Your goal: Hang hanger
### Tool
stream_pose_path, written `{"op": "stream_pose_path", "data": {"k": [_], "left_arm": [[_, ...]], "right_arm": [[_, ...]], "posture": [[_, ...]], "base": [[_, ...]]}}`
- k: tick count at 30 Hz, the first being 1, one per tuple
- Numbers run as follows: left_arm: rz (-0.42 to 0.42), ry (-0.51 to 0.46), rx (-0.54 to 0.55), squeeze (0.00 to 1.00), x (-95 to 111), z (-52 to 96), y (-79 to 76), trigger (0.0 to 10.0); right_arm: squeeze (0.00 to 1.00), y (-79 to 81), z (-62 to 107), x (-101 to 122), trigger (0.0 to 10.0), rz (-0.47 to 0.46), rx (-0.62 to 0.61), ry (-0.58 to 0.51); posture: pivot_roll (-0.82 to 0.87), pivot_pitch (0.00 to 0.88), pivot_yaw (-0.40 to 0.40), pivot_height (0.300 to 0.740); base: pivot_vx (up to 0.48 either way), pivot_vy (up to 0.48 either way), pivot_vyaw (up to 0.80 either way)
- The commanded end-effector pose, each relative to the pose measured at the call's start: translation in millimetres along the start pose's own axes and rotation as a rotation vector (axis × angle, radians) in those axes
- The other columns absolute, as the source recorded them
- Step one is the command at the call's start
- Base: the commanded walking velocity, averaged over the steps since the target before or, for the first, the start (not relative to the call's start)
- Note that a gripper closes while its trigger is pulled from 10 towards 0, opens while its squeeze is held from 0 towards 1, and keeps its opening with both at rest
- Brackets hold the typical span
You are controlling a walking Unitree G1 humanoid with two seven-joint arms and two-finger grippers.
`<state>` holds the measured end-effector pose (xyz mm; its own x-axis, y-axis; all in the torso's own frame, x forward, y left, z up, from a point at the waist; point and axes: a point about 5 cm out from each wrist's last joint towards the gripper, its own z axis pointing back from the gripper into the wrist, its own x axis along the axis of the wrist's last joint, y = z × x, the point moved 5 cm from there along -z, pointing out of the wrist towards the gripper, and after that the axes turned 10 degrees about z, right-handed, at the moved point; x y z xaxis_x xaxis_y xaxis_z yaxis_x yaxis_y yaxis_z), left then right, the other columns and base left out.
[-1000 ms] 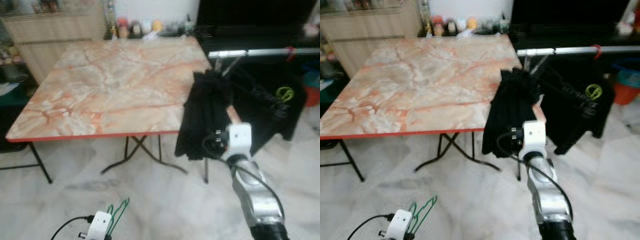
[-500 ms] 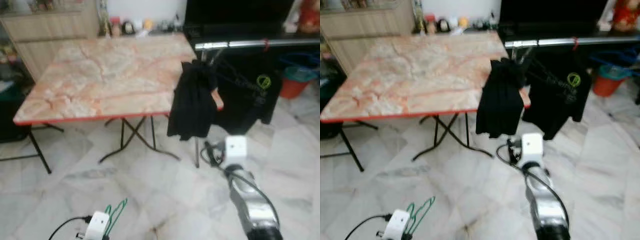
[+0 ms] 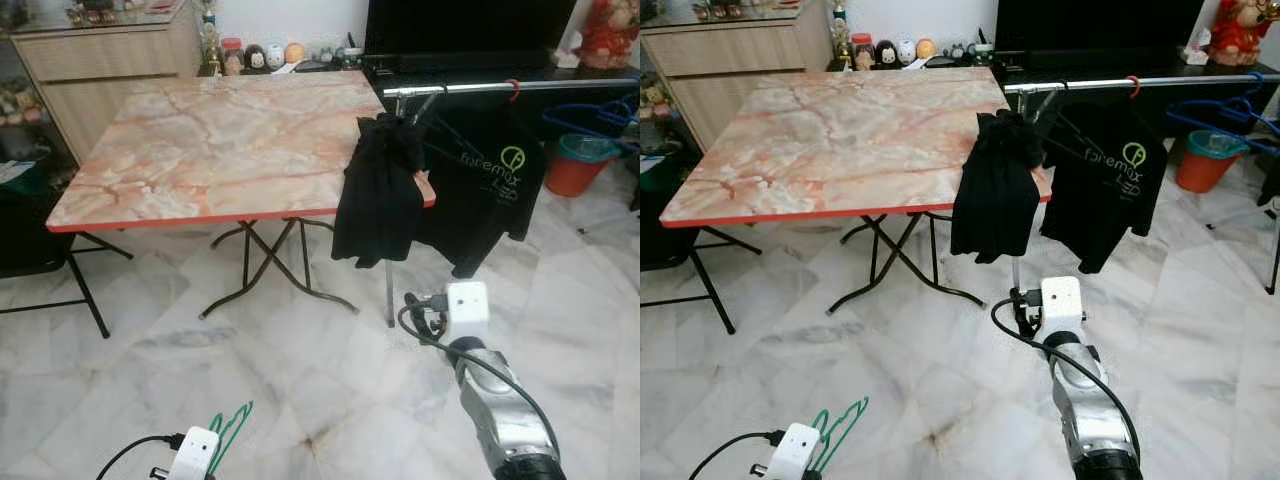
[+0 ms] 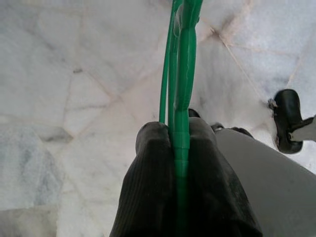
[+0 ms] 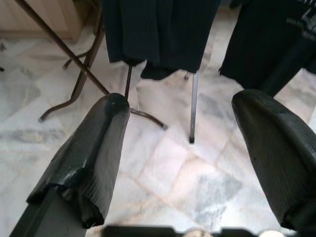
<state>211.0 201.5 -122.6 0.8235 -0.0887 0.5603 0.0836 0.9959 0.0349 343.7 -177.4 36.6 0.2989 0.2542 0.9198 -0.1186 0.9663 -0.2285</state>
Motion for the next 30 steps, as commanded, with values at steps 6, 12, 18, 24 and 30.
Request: {"op": "stream_pose_path", "data": {"k": [6, 12, 18, 24, 30], "left_arm": [[-0.002, 0.003, -0.004, 0.00, 1, -0.1, 0.3, 10.0], [0.005, 0.005, -0.001, 0.00, 1, -0.3, -0.1, 10.0], [0.007, 0.009, -0.002, 0.00, 1, -0.4, -0.2, 10.0], [0.015, 0.009, -0.002, 0.00, 0, -0.5, -0.9, 10.0], [-0.006, 0.018, 0.007, 0.00, -1, -0.5, 0.4, 10.0]], "right_arm": [[0.00, 13.7, -1.0, -46, 10.0, -0.039, 0.031, 0.123], [0.00, 19.5, 13.3, -102, 10.0, -0.020, 0.012, 0.320], [0.00, 23.6, 34.3, -140, 10.0, -0.015, -0.004, 0.447], [0.00, 26.3, 65.8, -181, 10.0, -0.040, -0.030, 0.598], [0.00, 26.6, 79.6, -195, 10.0, -0.075, -0.072, 0.636]], "posture": [[-0.11, 0.000, 0.020, 0.740], [-0.10, 0.000, 0.017, 0.740], [-0.11, 0.000, 0.022, 0.740], [-0.10, 0.000, 0.014, 0.740], [-0.11, 0.000, 0.020, 0.740]], "base": [[0.000, 0.000, 0.00], [0.000, 0.000, 0.00], [0.000, 0.000, 0.00], [0.000, 0.000, 0.00], [0.000, 0.000, 0.00]]}}
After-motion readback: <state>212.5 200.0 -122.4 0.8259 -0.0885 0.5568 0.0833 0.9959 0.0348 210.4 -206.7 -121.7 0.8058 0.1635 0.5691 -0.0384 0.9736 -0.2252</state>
